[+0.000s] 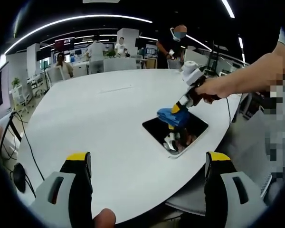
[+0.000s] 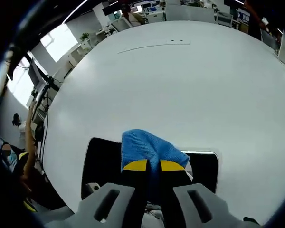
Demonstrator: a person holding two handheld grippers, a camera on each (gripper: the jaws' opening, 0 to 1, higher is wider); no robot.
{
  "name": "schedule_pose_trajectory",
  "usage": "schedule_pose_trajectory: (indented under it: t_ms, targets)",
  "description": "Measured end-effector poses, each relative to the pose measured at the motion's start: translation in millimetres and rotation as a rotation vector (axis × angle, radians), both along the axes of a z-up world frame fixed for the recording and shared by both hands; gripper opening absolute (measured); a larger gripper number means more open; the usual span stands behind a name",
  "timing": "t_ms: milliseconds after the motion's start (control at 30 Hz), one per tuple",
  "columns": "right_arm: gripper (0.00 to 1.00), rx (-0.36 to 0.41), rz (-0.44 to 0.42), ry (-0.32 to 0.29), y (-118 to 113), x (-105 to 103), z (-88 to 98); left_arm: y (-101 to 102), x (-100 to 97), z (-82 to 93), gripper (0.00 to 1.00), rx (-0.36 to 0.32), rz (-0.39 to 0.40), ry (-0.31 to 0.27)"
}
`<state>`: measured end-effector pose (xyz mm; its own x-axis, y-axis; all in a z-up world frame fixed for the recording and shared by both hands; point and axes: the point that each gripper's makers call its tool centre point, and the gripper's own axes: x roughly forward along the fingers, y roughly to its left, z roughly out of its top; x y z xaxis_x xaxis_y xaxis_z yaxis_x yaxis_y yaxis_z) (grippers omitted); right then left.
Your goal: Wipe the mirror surface with the cleaning cloth until all visible marks leave the cleaned area.
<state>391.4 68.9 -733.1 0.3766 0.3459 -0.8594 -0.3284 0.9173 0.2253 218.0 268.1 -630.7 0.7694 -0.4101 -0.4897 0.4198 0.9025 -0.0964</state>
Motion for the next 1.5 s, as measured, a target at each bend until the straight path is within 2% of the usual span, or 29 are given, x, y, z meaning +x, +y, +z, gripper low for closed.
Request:
schedule_pose_trajectory:
  t_ms: [733, 1200, 1500]
  targets:
    - [0.02, 0.018, 0.048, 0.02, 43.1, -4.1, 0.1, 2.4, -5.9, -5.1, 0.99, 0.01, -0.009, 0.017]
    - [0.03, -0.007, 0.147, 0.002, 77.6, -6.7, -4.3, 6.2, -7.3, -6.1, 0.99, 0.015, -0.001, 0.021]
    - [0.03, 0.051, 0.107, 0.024, 93.0, -8.0, -4.5, -0.3, -10.3, -10.4, 0.99, 0.004, -0.001, 0.024]
